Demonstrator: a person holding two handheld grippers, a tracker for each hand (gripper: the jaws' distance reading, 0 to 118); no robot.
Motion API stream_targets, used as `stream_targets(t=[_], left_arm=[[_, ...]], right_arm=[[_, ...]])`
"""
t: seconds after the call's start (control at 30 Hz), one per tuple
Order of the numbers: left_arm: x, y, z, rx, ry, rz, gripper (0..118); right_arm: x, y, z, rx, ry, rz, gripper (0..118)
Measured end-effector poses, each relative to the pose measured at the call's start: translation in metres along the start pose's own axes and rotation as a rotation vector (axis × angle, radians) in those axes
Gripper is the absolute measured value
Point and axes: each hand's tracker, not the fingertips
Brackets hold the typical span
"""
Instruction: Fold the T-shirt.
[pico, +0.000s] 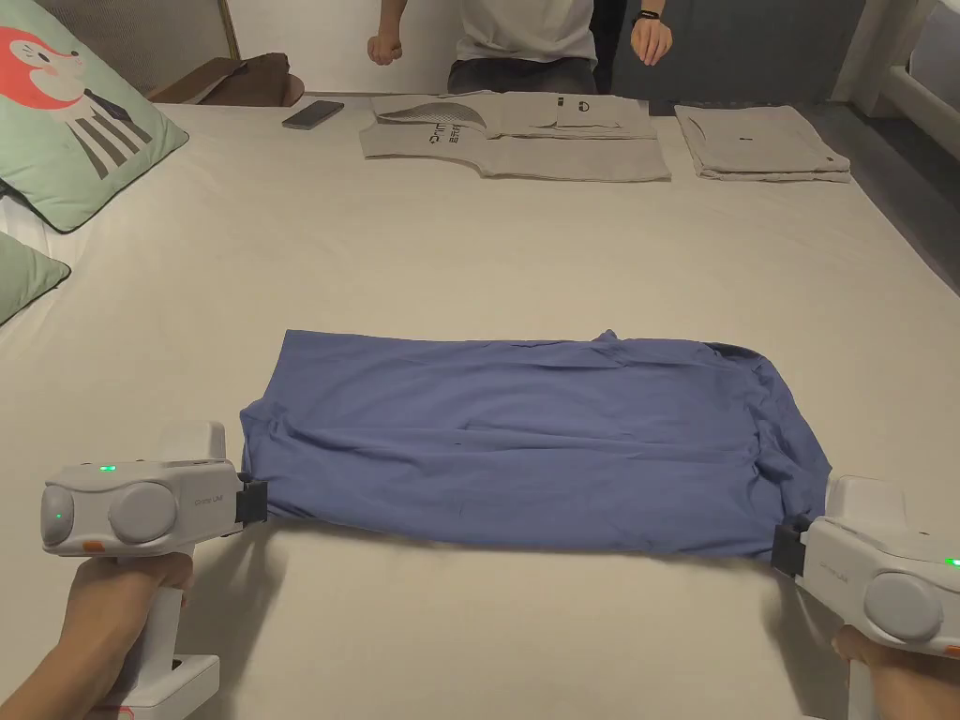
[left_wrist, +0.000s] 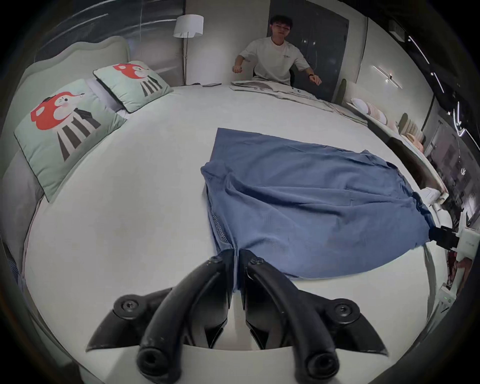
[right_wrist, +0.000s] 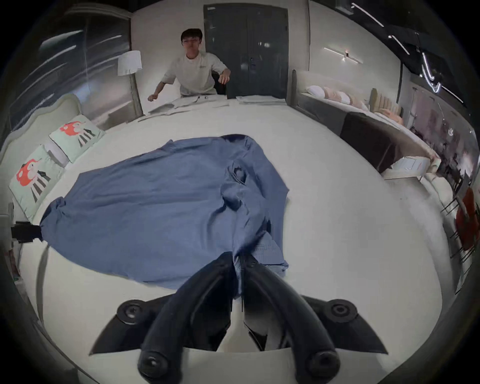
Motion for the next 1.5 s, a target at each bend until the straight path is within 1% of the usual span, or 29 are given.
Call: stream_targets(t=[0.13, 0.3, 0.47, 0.53, 0.63, 0.77, 0.8, 0.83, 0.87, 0.9, 0.93, 0.97, 1.0, 1.03, 1.07, 1.17, 1.2, 1.23, 1.27, 1.3, 1.33, 1.37, 1.4, 1.43, 1.47, 1.5], left_arm=[[-0.011, -0.008, 0.02, 0.012, -0.01, 0.044, 2], [-0.025, -0.047, 0.052, -0.008, -0.019, 0.11, 2], [-0.027, -0.091, 0.073, -0.057, 0.01, 0.092, 2], [-0.026, -0.103, 0.074, -0.077, 0.02, 0.085, 2], [-0.026, -0.113, 0.063, -0.11, 0.045, 0.081, 2], [-0.021, -0.11, 0.059, -0.117, 0.059, 0.086, 4], [-0.019, -0.108, 0.06, -0.12, 0.063, 0.081, 17], [-0.018, -0.106, 0.062, -0.12, 0.064, 0.079, 40], [-0.017, -0.104, 0.064, -0.121, 0.07, 0.076, 69], [-0.014, -0.101, 0.069, -0.119, 0.082, 0.076, 102], [-0.011, -0.098, 0.071, -0.116, 0.09, 0.073, 111], [-0.007, -0.093, 0.077, -0.087, 0.089, 0.067, 112], [-0.002, -0.088, 0.086, -0.021, 0.062, 0.07, 112], [0.001, -0.081, 0.093, 0.038, 0.093, 0.047, 108], [0.006, -0.072, 0.099, 0.064, 0.05, 0.042, 109], [0.023, -0.051, 0.114, 0.164, 0.064, 0.006, 109], [0.028, -0.045, 0.119, 0.208, 0.065, -0.012, 108], [0.032, -0.041, 0.123, 0.25, 0.067, -0.023, 107], [0.037, -0.037, 0.127, 0.302, 0.072, -0.029, 107], [0.041, -0.035, 0.13, 0.348, 0.078, -0.029, 105], [0.044, -0.032, 0.133, 0.382, 0.073, -0.037, 96], [0.048, -0.029, 0.136, 0.415, 0.066, -0.055, 74], [0.051, -0.026, 0.136, 0.433, 0.075, -0.066, 38], [0.051, -0.023, 0.129, 0.432, 0.092, -0.064, 13], [0.052, -0.02, 0.126, 0.433, 0.098, -0.071, 2], [0.052, -0.017, 0.122, 0.437, 0.096, -0.077, 1]], right_arm=[[0.007, 0.002, 0.027, 0.029, 0.022, -0.024, 4], [0.012, -0.025, 0.058, 0.019, 0.036, -0.035, 4], [0.015, -0.066, 0.074, -0.037, 0.023, -0.025, 4], [0.015, -0.082, 0.076, -0.065, 0.005, -0.02, 4], [0.015, -0.098, 0.066, -0.111, 0.002, -0.024, 4], [0.014, -0.102, 0.065, -0.111, -0.007, -0.044, 5], [0.013, -0.1, 0.067, -0.105, -0.007, -0.05, 14], [0.011, -0.096, 0.069, -0.106, -0.01, -0.046, 29], [0.01, -0.09, 0.071, -0.125, -0.027, -0.029, 49], [0.007, -0.085, 0.076, -0.119, -0.039, -0.026, 79], [0.005, -0.08, 0.08, -0.101, -0.04, -0.023, 91], [0.001, -0.07, 0.087, -0.051, -0.032, -0.024, 97], [-0.002, -0.061, 0.093, -0.004, -0.022, -0.028, 97], [-0.007, -0.052, 0.101, 0.059, -0.005, -0.029, 106], [-0.012, -0.043, 0.109, 0.125, 0.006, -0.028, 106], [-0.027, -0.02, 0.126, 0.267, 0.03, 0.008, 105], [-0.031, -0.015, 0.131, 0.319, 0.04, 0.023, 98], [-0.034, -0.012, 0.135, 0.361, 0.038, 0.03, 86], [-0.038, -0.007, 0.138, 0.388, 0.02, 0.047, 68], [-0.041, -0.003, 0.139, 0.409, -0.002, 0.061, 42], [-0.044, 0.0, 0.14, 0.432, -0.011, 0.071, 24], [-0.046, 0.003, 0.14, 0.458, -0.006, 0.088, 12], [-0.046, 0.006, 0.139, 0.466, 0.014, 0.088, 6], [-0.047, 0.009, 0.138, 0.472, 0.022, 0.087, 1], [-0.049, 0.012, 0.137, 0.482, 0.031, 0.094, 0], [-0.05, 0.015, 0.136, 0.498, 0.033, 0.096, 0]])
